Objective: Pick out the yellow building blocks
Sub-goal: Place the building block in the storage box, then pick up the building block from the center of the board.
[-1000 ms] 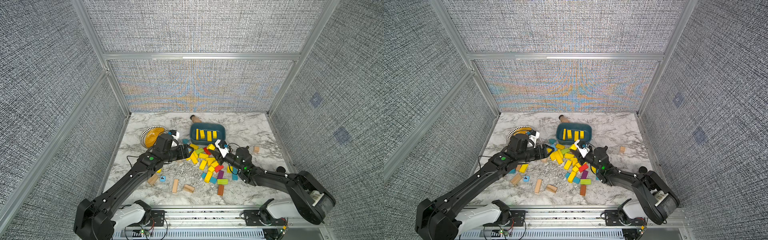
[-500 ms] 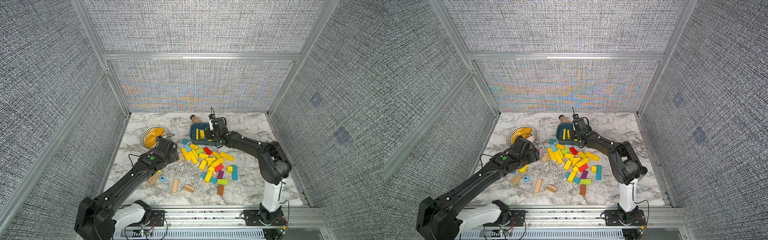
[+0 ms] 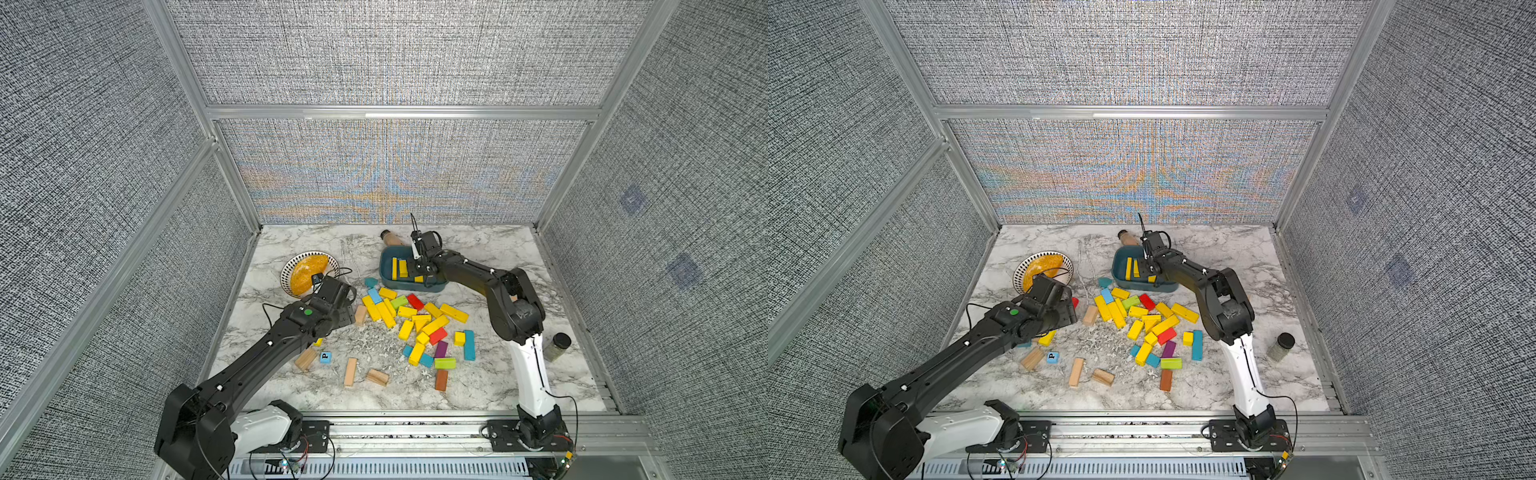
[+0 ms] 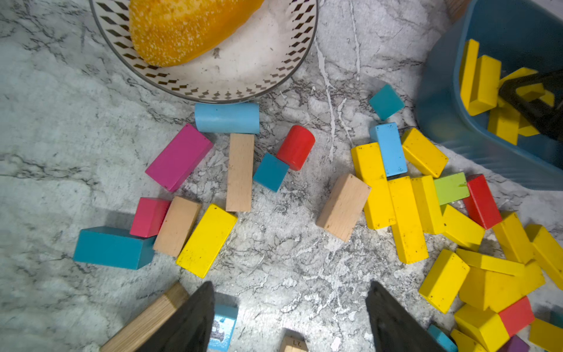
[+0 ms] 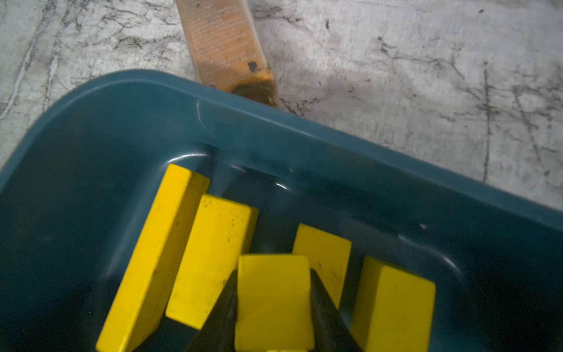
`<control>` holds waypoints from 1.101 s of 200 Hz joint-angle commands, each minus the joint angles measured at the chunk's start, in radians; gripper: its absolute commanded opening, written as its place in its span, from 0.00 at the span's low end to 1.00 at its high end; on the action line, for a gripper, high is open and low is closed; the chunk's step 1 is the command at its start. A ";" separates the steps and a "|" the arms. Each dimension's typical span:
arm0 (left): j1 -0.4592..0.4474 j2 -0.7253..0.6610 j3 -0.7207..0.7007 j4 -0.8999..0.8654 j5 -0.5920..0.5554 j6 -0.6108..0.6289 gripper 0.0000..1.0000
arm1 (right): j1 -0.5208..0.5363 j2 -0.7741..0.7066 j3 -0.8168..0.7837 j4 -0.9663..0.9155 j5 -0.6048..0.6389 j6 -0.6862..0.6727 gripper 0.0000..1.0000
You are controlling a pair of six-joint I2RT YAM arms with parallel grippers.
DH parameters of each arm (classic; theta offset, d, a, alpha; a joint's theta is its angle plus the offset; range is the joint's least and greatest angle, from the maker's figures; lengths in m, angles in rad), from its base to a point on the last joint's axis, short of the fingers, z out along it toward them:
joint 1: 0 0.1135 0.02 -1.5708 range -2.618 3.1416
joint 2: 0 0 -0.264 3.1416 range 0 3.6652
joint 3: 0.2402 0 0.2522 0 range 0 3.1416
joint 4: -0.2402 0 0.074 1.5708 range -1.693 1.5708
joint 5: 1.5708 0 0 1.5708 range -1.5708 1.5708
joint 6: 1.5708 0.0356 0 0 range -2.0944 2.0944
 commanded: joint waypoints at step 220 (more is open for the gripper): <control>0.036 0.304 0.066 -0.122 -0.081 0.174 0.59 | 0.005 -0.624 -0.554 0.146 -0.012 0.069 0.52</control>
